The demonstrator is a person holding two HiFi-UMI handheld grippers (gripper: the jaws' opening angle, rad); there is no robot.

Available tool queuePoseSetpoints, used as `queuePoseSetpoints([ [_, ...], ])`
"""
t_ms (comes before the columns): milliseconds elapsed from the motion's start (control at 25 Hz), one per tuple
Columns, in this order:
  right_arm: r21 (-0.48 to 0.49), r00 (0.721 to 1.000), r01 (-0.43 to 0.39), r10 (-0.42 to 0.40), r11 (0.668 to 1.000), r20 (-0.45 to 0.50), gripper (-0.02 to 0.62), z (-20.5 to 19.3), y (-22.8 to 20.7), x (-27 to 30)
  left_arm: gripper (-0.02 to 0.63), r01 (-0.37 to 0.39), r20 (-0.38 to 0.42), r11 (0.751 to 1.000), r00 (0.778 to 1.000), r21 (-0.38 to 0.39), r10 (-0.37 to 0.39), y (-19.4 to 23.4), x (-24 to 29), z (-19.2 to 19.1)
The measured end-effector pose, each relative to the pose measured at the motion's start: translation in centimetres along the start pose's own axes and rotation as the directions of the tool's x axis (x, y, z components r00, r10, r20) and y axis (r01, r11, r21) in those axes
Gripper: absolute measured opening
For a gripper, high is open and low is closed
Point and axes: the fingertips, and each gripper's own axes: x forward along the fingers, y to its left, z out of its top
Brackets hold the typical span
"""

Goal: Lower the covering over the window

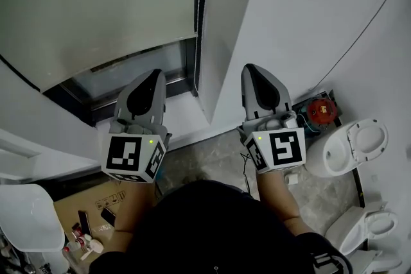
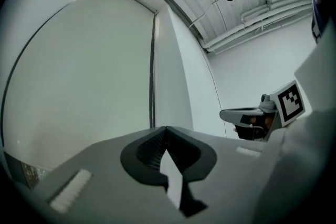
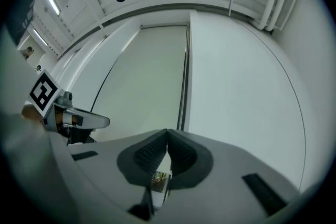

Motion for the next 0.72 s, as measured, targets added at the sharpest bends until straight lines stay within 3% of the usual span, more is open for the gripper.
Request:
queuePoseSetpoints([
  [160, -0.017, 1.000, 0.021, -0.022, 1.000, -0.015, 0.012, 0.1, -0.5, -0.8, 0.011, -0.014, 0.017, 1.000, 1.000, 0.003, 0.014, -0.6, -0.5, 1.0],
  [720, 0.026, 0.999, 0.008, -0.007, 1.000, -0.035, 0.012, -3.0, -1.4, -2.8, 0.011, -0.029, -0.006, 0.999, 1.000, 0.021, 0.029, -3.7, -1.3, -1.3],
])
